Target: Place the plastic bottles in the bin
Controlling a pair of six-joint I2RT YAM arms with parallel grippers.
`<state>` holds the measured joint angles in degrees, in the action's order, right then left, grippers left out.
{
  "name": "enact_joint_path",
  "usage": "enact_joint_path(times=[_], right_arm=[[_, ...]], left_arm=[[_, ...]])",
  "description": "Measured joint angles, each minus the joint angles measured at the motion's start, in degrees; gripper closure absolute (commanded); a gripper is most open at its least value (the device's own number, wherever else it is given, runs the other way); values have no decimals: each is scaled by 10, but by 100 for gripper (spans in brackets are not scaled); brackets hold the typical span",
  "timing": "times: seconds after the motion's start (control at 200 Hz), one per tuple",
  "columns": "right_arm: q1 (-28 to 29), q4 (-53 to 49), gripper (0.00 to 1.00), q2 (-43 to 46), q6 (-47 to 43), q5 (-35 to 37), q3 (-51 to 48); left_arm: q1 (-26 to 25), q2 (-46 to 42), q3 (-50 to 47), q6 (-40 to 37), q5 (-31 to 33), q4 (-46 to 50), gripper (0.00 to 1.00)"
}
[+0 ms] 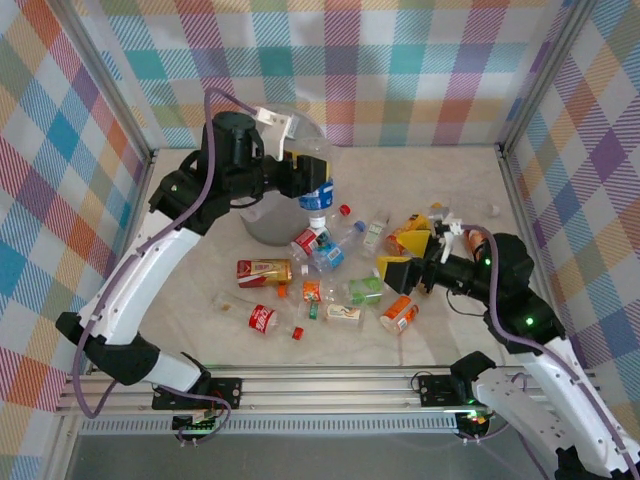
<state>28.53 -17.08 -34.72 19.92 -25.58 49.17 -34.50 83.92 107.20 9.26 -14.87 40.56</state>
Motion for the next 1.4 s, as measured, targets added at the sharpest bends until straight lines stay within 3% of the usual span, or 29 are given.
enact_joint_path(times=[0.695, 1.155, 1.4], right_arm=[[0, 70, 0, 16, -50, 46, -26], [0, 37, 0, -8, -50, 51, -12], [0, 18, 0, -11, -39, 68, -12]], left_arm=[[189, 132, 171, -19, -32, 23, 44], [200, 275, 211, -77, -10, -1, 44], [200, 323, 213, -100, -4, 33, 44]])
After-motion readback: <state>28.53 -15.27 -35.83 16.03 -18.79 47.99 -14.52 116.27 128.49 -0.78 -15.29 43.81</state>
